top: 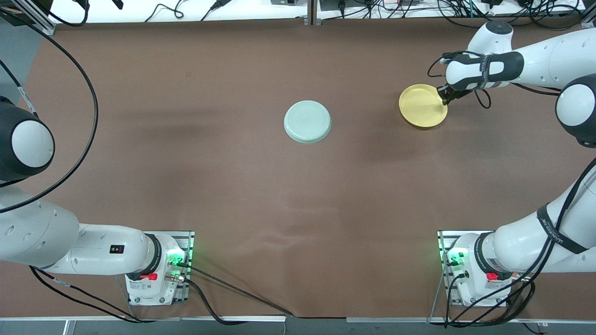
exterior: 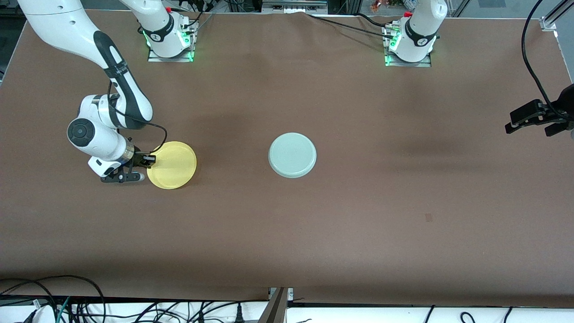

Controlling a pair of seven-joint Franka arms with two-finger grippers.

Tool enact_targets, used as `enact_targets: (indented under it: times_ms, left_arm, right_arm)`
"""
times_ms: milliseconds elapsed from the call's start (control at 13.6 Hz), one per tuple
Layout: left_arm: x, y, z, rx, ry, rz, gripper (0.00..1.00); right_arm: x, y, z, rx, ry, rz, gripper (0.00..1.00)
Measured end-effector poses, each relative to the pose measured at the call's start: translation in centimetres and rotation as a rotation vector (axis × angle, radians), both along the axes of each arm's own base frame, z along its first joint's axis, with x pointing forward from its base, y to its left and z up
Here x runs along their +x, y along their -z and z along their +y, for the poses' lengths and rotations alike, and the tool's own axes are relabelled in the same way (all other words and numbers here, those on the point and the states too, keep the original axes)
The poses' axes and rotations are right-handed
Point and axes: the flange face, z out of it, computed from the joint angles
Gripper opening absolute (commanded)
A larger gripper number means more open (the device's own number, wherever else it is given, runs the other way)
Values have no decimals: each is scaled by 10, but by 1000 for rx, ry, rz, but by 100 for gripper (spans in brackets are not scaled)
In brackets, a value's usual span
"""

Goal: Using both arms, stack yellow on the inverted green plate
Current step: 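Close the right gripper on the yellow plate rim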

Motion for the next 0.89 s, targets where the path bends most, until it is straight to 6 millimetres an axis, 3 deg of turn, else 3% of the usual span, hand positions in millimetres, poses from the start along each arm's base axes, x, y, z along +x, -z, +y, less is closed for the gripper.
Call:
enact_targets:
  times_ms: [148, 516, 664, 885]
  left_arm:
    - [0, 0, 0, 0, 0, 0, 100]
    - [0, 0, 0, 0, 0, 0, 100]
    - [0, 0, 0, 0, 0, 0, 100]
    - [0, 0, 0, 0, 0, 0, 100]
  right_arm:
    - [13, -20, 22, 20, -23, 17, 0]
    - [45, -98, 116, 260, 123, 113, 0]
    - [40, -108, 169, 295, 168, 127, 0]
    - [15, -109, 282, 293, 238, 127, 0]
